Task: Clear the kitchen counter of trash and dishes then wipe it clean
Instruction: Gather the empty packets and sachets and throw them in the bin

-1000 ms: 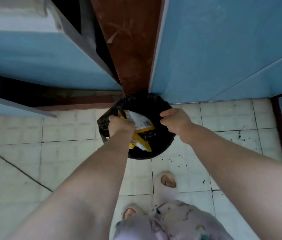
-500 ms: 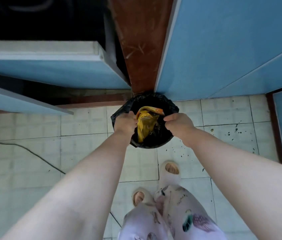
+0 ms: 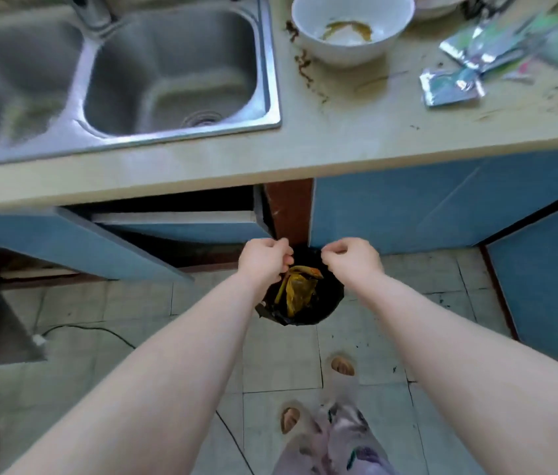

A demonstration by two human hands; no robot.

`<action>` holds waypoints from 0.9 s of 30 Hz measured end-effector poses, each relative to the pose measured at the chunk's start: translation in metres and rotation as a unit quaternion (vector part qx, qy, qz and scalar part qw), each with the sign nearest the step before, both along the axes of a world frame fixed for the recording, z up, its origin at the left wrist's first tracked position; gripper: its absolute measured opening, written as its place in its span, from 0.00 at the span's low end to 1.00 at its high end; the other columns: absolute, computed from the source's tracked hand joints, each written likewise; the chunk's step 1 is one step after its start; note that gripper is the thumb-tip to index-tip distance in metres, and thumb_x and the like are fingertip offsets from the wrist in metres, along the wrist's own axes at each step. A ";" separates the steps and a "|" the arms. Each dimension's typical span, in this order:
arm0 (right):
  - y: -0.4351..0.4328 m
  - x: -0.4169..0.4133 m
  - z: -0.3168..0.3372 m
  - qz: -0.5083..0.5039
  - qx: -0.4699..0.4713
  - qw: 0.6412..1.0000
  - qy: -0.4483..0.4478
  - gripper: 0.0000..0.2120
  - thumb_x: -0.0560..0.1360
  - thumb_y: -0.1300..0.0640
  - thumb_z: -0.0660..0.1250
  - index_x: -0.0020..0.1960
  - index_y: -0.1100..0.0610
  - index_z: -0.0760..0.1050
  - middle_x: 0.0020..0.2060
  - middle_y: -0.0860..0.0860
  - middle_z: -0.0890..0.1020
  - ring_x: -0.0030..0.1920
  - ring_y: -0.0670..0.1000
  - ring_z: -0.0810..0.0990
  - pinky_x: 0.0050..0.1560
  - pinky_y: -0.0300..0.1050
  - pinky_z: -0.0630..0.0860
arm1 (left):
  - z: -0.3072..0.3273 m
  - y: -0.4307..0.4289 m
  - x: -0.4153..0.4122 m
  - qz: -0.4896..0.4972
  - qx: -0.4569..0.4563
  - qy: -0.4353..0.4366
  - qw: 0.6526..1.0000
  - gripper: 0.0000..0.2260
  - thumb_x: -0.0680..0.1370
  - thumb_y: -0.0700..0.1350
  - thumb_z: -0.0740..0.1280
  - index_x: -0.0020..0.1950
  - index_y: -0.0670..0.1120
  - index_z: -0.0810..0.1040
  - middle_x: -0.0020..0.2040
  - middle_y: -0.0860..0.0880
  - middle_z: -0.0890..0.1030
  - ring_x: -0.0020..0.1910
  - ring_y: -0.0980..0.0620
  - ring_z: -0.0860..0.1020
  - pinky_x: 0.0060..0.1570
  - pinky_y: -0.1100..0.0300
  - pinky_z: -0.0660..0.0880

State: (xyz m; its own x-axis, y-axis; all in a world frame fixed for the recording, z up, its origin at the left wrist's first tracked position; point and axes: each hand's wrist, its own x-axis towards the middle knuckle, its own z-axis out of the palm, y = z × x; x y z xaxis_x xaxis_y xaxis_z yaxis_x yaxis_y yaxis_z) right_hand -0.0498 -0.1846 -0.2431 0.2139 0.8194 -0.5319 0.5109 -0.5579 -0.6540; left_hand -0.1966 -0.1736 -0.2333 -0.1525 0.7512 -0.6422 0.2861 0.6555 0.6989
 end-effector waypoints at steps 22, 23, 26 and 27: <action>0.079 0.198 0.230 -0.111 0.205 0.972 0.006 0.06 0.72 0.55 0.65 0.38 0.47 0.77 0.42 0.47 0.84 0.47 0.51 0.82 0.49 0.46 0.79 | 0.230 0.106 0.171 -0.090 0.214 0.025 0.972 0.07 0.80 0.46 0.64 0.46 0.45 0.78 0.40 0.49 0.81 0.41 0.51 0.77 0.43 0.57 0.76; 0.088 0.214 0.233 -0.115 0.206 0.972 0.008 0.05 0.72 0.55 0.65 0.39 0.48 0.77 0.42 0.47 0.84 0.46 0.51 0.82 0.47 0.45 0.78 | 0.233 0.116 0.186 -0.088 0.212 0.033 0.973 0.06 0.80 0.46 0.64 0.48 0.45 0.78 0.40 0.49 0.81 0.41 0.51 0.77 0.43 0.57 0.77; 0.111 0.257 0.238 -0.116 0.206 0.972 0.005 0.05 0.74 0.55 0.65 0.44 0.48 0.79 0.41 0.48 0.83 0.41 0.50 0.80 0.39 0.44 0.76 | 0.237 0.139 0.219 -0.088 0.211 0.062 0.972 0.07 0.80 0.46 0.65 0.50 0.44 0.79 0.43 0.48 0.82 0.40 0.51 0.77 0.46 0.56 0.79; 0.117 0.268 0.239 -0.111 0.204 0.973 0.001 0.05 0.74 0.55 0.65 0.44 0.48 0.79 0.41 0.48 0.83 0.40 0.49 0.80 0.39 0.44 0.76 | 0.238 0.146 0.227 -0.088 0.212 0.072 0.971 0.07 0.80 0.47 0.65 0.50 0.44 0.79 0.43 0.48 0.82 0.41 0.51 0.78 0.47 0.55 0.79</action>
State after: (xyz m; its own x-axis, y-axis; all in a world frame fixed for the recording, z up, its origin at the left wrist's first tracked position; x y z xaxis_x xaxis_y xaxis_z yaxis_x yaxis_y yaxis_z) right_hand 0.2183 -0.0679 -0.0039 0.4094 0.8958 -0.1728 0.4065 -0.3487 -0.8445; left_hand 0.0303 -0.0275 0.0047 -0.0619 0.9658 -0.2518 0.4819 0.2498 0.8398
